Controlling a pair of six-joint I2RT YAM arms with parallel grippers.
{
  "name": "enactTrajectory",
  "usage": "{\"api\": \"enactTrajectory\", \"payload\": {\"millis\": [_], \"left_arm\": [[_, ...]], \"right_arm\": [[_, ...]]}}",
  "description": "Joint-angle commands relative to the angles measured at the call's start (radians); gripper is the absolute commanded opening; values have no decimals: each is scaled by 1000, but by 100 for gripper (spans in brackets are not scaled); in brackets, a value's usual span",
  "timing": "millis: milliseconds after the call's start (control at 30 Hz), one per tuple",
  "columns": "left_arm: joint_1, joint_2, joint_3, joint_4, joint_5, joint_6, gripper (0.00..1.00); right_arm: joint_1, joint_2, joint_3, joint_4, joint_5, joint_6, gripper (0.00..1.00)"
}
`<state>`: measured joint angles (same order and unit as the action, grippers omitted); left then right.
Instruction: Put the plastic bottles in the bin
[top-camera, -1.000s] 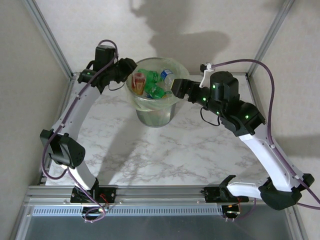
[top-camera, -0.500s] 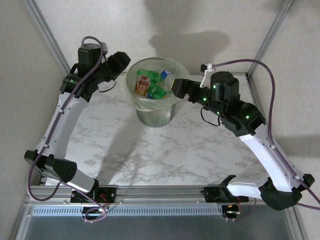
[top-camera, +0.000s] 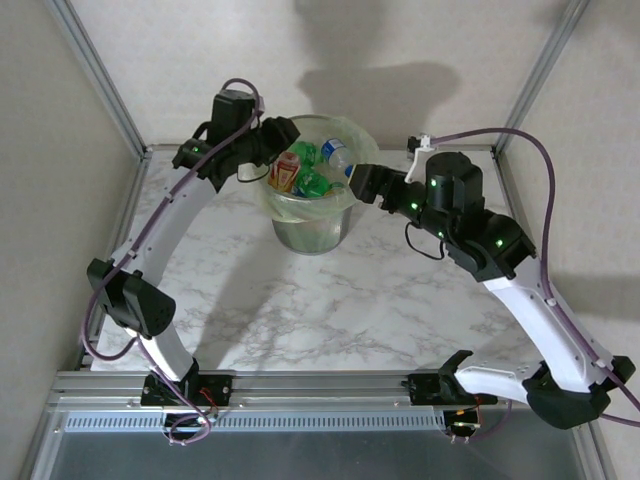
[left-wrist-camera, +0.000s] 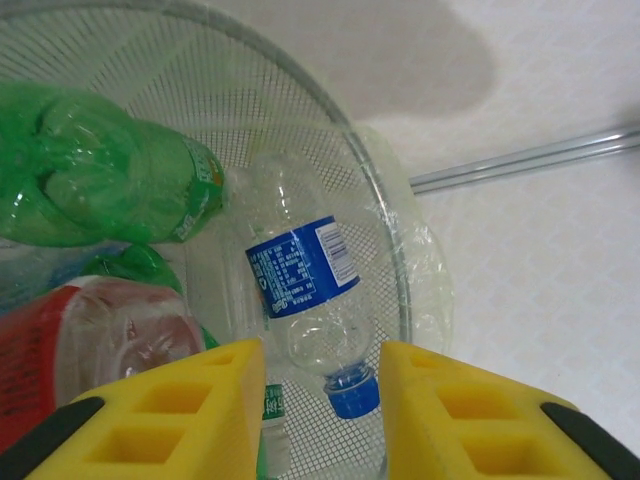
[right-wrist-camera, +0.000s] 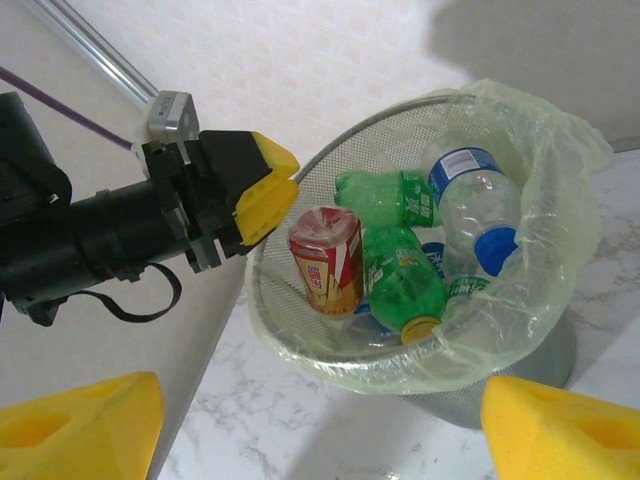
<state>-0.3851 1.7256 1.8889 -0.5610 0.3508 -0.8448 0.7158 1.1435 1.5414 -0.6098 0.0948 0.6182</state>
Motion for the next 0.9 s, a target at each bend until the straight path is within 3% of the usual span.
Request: {"api": "enactTrajectory", "payload": {"millis": [0, 400, 467, 667, 767, 867], "left_arm": [[0, -17, 12, 1, -12, 11, 36], [2, -38, -119, 34, -13, 4, 38], [2, -58, -104, 46, -7, 0, 43], [3, -140, 15, 78, -16, 25, 75], [9, -217, 16, 130, -54, 89, 99], [11, -336, -62, 169, -228, 192, 99]], "right_arm": [[-7, -40, -18, -2, 37, 14, 83], [-7, -27, -9, -1, 39, 7, 83], [-7, -27, -8, -2, 45, 6, 83], [-7, -18, 21, -14, 100, 3, 86], [-7, -25, 33, -25, 205, 1, 93], [-7, -65, -14, 9, 333, -15, 99]]}}
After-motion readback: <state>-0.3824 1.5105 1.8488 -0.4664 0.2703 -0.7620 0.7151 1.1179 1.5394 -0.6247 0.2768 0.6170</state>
